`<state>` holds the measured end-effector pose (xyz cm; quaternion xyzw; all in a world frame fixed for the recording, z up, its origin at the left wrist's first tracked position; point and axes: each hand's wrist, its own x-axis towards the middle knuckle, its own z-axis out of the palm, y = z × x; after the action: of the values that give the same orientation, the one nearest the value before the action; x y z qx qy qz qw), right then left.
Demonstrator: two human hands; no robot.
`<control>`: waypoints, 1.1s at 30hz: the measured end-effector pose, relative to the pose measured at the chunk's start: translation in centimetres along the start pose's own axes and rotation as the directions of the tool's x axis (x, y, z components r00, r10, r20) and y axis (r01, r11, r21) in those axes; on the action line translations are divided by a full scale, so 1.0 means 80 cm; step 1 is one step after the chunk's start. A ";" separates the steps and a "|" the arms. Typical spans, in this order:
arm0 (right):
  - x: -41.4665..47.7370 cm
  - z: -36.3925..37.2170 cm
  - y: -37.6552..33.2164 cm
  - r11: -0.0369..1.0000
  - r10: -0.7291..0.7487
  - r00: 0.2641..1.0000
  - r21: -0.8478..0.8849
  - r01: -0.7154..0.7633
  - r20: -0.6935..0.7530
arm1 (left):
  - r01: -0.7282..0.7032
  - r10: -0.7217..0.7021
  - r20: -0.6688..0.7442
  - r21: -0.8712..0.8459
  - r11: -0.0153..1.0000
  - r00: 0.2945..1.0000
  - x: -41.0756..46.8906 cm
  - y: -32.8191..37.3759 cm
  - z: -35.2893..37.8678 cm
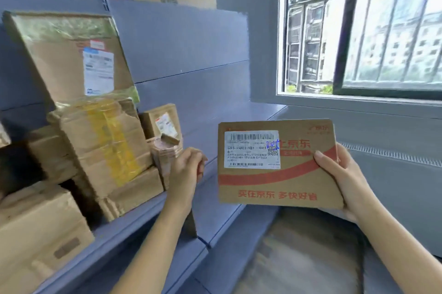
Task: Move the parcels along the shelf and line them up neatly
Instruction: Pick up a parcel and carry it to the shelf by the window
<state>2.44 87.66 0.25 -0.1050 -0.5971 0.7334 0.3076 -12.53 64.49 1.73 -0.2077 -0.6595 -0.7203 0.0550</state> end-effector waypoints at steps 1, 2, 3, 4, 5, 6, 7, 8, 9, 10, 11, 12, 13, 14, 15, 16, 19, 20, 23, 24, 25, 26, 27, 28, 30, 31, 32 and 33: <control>0.005 -0.018 -0.002 1.000 -0.007 0.999 -0.003 0.007 -0.041 | -0.005 0.006 0.035 -0.003 1.000 0.999 0.010 -0.007 0.022; 0.011 -0.034 -0.003 1.000 -0.016 0.997 -0.007 0.016 -0.077 | -0.011 0.011 0.065 -0.004 1.000 0.998 0.020 -0.014 0.043; 0.017 -0.049 -0.002 1.000 -0.025 0.994 -0.019 0.024 -0.103 | -0.014 0.014 0.092 -0.007 1.000 0.996 0.030 -0.021 0.062; 0.025 -0.063 -0.001 0.999 -0.031 0.992 -0.038 0.026 -0.124 | -0.014 0.016 0.118 -0.014 1.000 0.993 0.040 -0.028 0.081; 0.034 -0.075 0.000 0.998 -0.037 0.990 -0.052 0.030 -0.137 | -0.014 0.017 0.142 -0.022 1.000 0.990 0.050 -0.036 0.098; 0.046 -0.085 0.001 0.997 -0.047 0.988 -0.064 0.038 -0.150 | -0.012 0.016 0.166 -0.029 1.000 0.986 0.062 -0.042 0.114; 0.061 -0.093 0.004 0.996 -0.060 0.985 -0.080 0.047 -0.162 | -0.008 0.014 0.188 -0.031 0.999 0.982 0.074 -0.049 0.128; 0.077 -0.100 0.006 0.994 -0.066 0.984 -0.098 0.050 -0.168 | -0.003 0.008 0.209 -0.027 1.000 0.978 0.089 -0.055 0.141; 0.095 -0.104 0.008 0.992 -0.070 0.982 -0.115 0.051 -0.173 | 0.003 0.001 0.227 -0.020 1.000 0.974 0.107 -0.061 0.151; 0.113 -0.106 0.010 0.990 -0.078 0.981 -0.127 0.055 -0.179 | 0.012 -0.007 0.238 -0.021 1.000 0.971 0.126 -0.065 0.160; 0.132 -0.107 0.011 0.989 -0.086 0.979 -0.134 0.062 -0.183 | 0.023 -0.014 0.241 -0.035 0.999 0.970 0.148 -0.069 0.168; 0.152 -0.107 0.013 0.988 -0.094 0.978 -0.141 0.068 -0.186 | 0.034 -0.020 0.240 -0.056 0.998 0.970 0.171 -0.073 0.175; 0.171 -0.107 0.013 0.986 -0.098 0.977 -0.153 0.069 -0.188 | 0.042 -0.024 0.237 -0.073 0.996 0.971 0.195 -0.077 0.182; 0.190 -0.106 0.015 0.983 -0.107 0.976 -0.168 0.075 -0.188 | 0.044 -0.024 0.235 -0.081 0.996 0.972 0.217 -0.082 0.188; 0.207 -0.105 0.017 0.982 -0.117 0.976 -0.171 0.085 -0.185 | 0.039 -0.019 0.236 -0.081 0.996 0.972 0.237 -0.088 0.194; 0.223 -0.104 0.020 0.982 -0.121 0.976 -0.169 0.090 -0.181 | 0.030 -0.011 0.241 -0.077 0.997 0.970 0.254 -0.093 0.199; 0.271 -0.107 0.043 0.987 -0.095 0.977 -0.144 0.067 -0.193 | 0.028 -0.014 0.251 -0.051 0.998 0.968 0.291 -0.119 0.211; 0.285 -0.107 0.052 0.989 -0.075 0.979 -0.139 0.049 -0.188 | 0.037 -0.027 0.253 -0.035 0.999 0.967 0.299 -0.129 0.212; 0.339 -0.103 0.076 0.992 -0.045 0.982 -0.125 0.023 -0.183 | 0.059 -0.064 0.260 0.026 0.998 0.964 0.328 -0.157 0.210; 0.360 -0.100 0.084 0.992 -0.038 0.984 -0.125 0.016 -0.174 | 0.071 -0.077 0.244 0.033 0.997 0.967 0.341 -0.164 0.208; 0.381 -0.096 0.092 0.993 -0.032 0.988 -0.121 0.014 -0.154 | 0.087 -0.093 0.216 0.036 0.996 0.972 0.354 -0.172 0.205; 0.402 -0.092 0.101 0.993 -0.022 0.991 -0.117 0.006 -0.131 | 0.105 -0.110 0.185 0.033 0.994 0.977 0.366 -0.180 0.201; 0.424 -0.086 0.111 0.993 -0.010 0.994 -0.115 -0.002 -0.105 | 0.125 -0.128 0.153 0.029 0.992 0.980 0.377 -0.188 0.197; 0.447 -0.078 0.120 0.993 0.004 0.997 -0.118 -0.013 -0.080 | 0.140 -0.142 0.125 0.029 0.990 0.982 0.389 -0.196 0.193; 0.495 -0.060 0.140 0.992 0.021 1.000 -0.127 -0.023 -0.020 | 0.149 -0.151 0.066 0.046 0.988 0.986 0.411 -0.210 0.185; 0.520 -0.052 0.149 0.992 0.026 0.999 -0.122 -0.023 0.025 | 0.146 -0.148 0.029 0.053 0.988 0.989 0.423 -0.217 0.182; 0.545 -0.045 0.157 0.994 0.034 0.997 -0.106 -0.026 0.070 | 0.146 -0.145 -0.018 0.056 0.988 0.989 0.434 -0.223 0.180; 0.569 -0.037 0.165 0.996 0.039 0.993 -0.087 -0.029 0.113 | 0.153 -0.149 -0.071 0.053 0.987 0.986 0.445 -0.229 0.179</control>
<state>-36.20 115.05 -3.23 -0.0860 -0.6426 0.7172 0.2555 -48.10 87.65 -1.41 -0.1314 -0.6919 -0.7094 0.0282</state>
